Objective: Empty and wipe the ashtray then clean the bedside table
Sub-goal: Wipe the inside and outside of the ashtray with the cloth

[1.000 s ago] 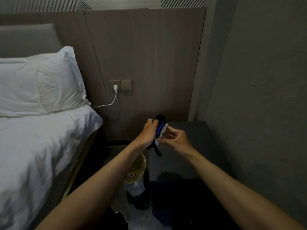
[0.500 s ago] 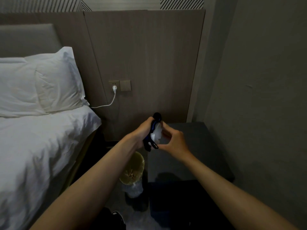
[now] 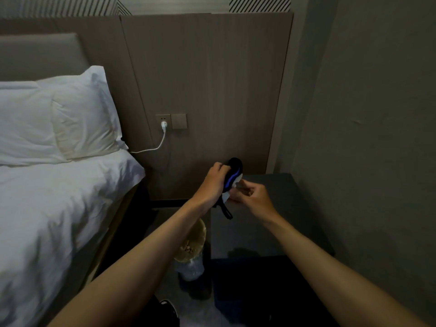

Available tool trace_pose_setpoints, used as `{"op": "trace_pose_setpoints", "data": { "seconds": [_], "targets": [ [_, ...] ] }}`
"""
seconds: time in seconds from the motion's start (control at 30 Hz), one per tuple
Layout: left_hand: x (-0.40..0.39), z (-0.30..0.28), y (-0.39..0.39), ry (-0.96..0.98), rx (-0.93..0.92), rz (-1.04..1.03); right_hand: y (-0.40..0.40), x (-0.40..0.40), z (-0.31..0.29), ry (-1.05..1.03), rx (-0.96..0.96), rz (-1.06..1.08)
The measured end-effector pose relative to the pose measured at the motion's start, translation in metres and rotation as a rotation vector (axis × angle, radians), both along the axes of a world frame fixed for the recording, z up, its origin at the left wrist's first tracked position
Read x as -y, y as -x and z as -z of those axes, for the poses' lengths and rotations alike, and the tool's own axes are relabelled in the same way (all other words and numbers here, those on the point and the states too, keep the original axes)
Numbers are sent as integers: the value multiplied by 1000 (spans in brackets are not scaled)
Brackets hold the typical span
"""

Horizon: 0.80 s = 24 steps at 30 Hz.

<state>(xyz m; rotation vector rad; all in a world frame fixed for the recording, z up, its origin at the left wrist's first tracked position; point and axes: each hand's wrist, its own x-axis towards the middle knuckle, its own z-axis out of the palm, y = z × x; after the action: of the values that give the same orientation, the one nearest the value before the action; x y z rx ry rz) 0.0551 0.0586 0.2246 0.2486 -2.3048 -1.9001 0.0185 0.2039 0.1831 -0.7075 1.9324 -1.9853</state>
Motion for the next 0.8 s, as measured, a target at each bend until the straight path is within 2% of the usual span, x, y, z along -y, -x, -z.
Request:
{"op": "trace_pose_setpoints", "data": {
  "seconds": [0.13, 0.3, 0.5, 0.63, 0.8],
  "targets": [
    [-3, -7, 2, 101, -91, 69, -5, 2, -4, 106, 259, -62],
    [-5, -8, -2, 181, -202, 100, -10, -1, -16, 104, 479, -179],
    [1, -3, -12, 561, -492, 110, -12, 2, -22, 224, 670, -267],
    [-3, -6, -10, 500, -449, 94, -10, -1, -24, 251, 641, -286],
    [-4, 0, -10, 365, -293, 95, -11, -2, -16, 114, 462, -215]
  ]
}}
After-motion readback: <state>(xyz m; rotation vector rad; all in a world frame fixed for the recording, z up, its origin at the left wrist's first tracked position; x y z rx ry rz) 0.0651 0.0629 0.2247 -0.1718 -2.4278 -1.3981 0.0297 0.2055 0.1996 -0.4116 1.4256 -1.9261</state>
